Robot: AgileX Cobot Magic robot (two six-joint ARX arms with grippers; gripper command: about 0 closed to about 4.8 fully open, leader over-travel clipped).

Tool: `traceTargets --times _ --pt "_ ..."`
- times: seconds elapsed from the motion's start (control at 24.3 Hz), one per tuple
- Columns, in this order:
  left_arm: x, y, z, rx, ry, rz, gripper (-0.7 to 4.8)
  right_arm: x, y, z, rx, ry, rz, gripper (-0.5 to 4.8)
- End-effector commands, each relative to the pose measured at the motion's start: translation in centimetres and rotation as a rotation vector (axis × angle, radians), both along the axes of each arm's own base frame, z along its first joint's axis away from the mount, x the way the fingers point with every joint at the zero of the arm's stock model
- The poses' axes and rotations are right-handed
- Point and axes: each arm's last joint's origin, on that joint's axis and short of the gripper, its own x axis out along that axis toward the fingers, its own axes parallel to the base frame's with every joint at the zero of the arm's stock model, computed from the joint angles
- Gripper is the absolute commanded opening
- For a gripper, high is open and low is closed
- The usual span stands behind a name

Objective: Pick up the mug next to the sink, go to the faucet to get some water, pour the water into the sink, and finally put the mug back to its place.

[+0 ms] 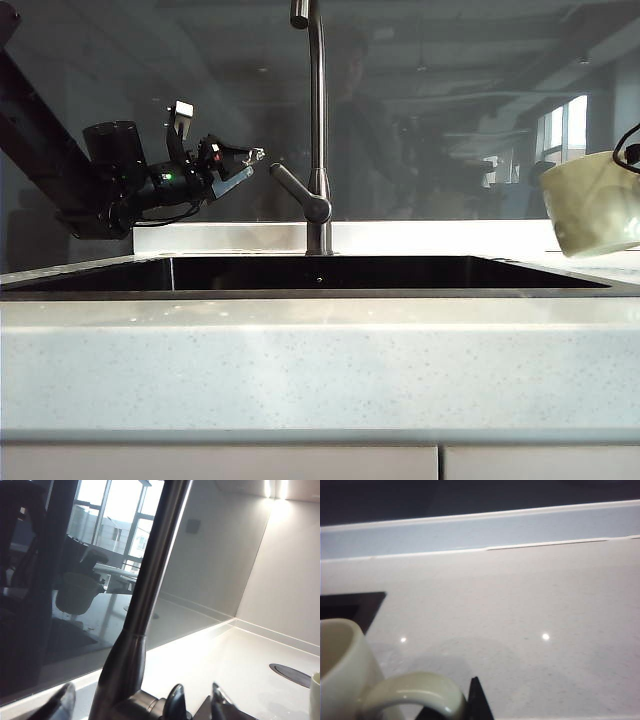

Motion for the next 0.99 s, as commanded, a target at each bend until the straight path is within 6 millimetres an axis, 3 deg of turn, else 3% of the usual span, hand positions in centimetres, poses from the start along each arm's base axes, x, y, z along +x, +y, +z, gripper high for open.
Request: traceTargets --times 0.04,0.33,0.45,0.87,0.99 --pt "-0.1 0.1 0.6 0.001 -0.022 0.0 3.4 0.3 0.0 0.4 -0.014 -0.053 0.04 -0.06" --pt "-0.1 0.1 0.6 0.001 -0.021 0.0 3.4 1.0 0.0 -1.1 -0.005 -0.043 0.067 -0.06" --pt "-0.1 0.1 0.6 0.001 -0.021 0.0 3.4 1.0 0.1 -1.2 0.002 -0.041 0.105 0.33" --pt "-0.1 0.1 0.6 0.001 -0.021 0.0 3.4 0.8 0.2 -1.7 0.01 -0.025 0.114 0.37" --pt "-0.1 0.1 0.6 0.001 -0.021 0.0 3.4 0.8 0.2 -1.7 0.012 -0.025 0.114 0.83"
